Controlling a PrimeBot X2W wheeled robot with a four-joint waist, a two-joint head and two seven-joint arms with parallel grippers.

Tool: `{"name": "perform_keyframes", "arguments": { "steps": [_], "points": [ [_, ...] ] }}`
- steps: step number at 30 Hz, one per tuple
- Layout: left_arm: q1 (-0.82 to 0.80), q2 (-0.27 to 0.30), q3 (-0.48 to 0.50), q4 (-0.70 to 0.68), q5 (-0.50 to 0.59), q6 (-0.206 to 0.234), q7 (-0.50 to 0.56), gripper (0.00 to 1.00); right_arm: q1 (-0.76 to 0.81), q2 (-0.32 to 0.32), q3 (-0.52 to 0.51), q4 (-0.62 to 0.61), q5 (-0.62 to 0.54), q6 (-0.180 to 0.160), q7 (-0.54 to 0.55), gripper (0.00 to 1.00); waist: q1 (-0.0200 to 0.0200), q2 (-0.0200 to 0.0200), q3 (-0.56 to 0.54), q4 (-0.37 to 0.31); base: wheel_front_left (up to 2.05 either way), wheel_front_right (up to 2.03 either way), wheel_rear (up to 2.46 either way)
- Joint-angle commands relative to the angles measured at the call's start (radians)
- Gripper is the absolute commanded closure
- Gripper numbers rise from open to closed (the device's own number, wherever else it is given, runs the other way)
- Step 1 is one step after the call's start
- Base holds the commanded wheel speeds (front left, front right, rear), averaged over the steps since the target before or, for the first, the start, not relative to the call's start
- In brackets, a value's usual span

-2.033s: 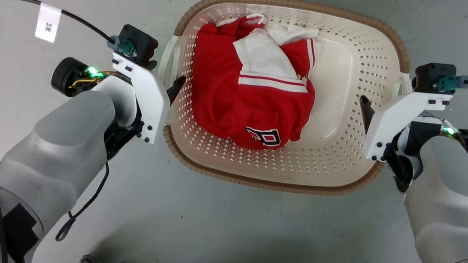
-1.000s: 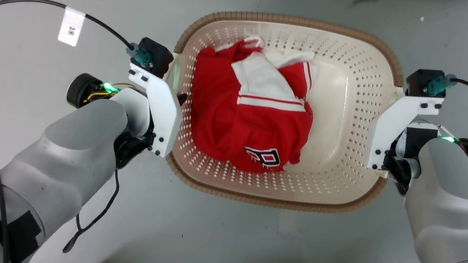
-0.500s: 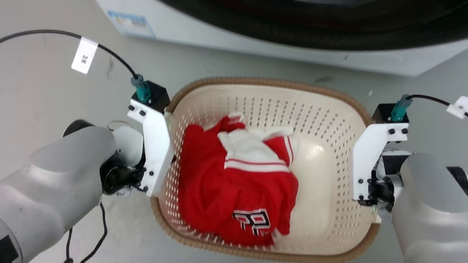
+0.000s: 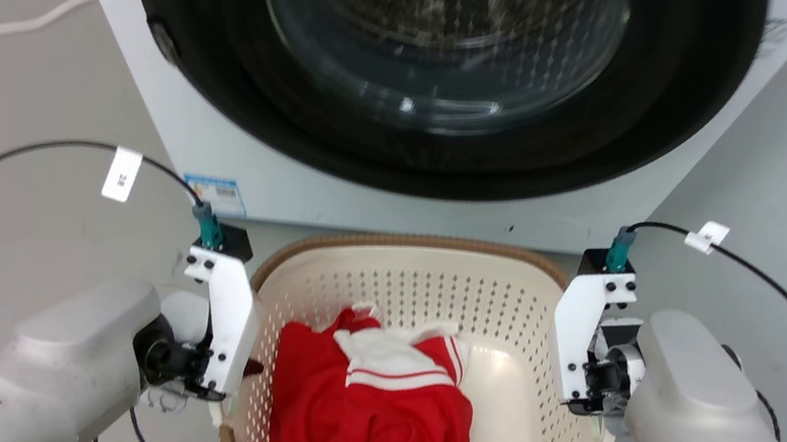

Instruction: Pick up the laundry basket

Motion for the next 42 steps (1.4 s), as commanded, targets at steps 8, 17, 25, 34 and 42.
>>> {"name": "perform_keyframes", "arguments": {
  "steps": [8, 17, 25, 34, 42],
  "points": [
    [0.064, -0.011, -0.003, 0.005, -0.011, -0.009, 0.043, 1.0, 0.059, -0.008, 0.09, -0.027, 0.067, 0.014, 0.077, 1.0, 0.0003, 0.0, -0.158, -0.025, 0.0, 0.0, 0.0],
    [0.109, -0.025, -0.003, 0.007, -0.031, -0.01, 0.084, 1.0, 0.087, -0.007, 0.123, -0.013, 0.109, 0.014, 0.085, 1.0, 0.0003, 0.0, -0.226, -0.02, 0.0, 0.0, 0.0],
    [0.132, -0.035, -0.004, 0.009, -0.028, -0.01, 0.124, 1.0, 0.102, -0.007, 0.132, 0.009, 0.135, 0.014, 0.085, 1.0, 0.0003, 0.0, -0.254, -0.012, 0.0, 0.0, 0.0],
    [0.136, -0.043, -0.004, 0.006, -0.019, -0.01, 0.128, 1.0, 0.099, -0.006, 0.154, 0.022, 0.164, 0.014, 0.074, 1.0, 0.0003, 0.0, -0.252, -0.004, 0.0, 0.0, 0.0],
    [0.113, -0.035, -0.004, 0.011, -0.013, -0.01, 0.124, 1.0, 0.071, -0.007, 0.149, 0.044, 0.167, 0.014, 0.063, 1.0, 0.0003, 0.0, -0.247, -0.001, 0.0, 0.0, 0.0]
  ]
}}
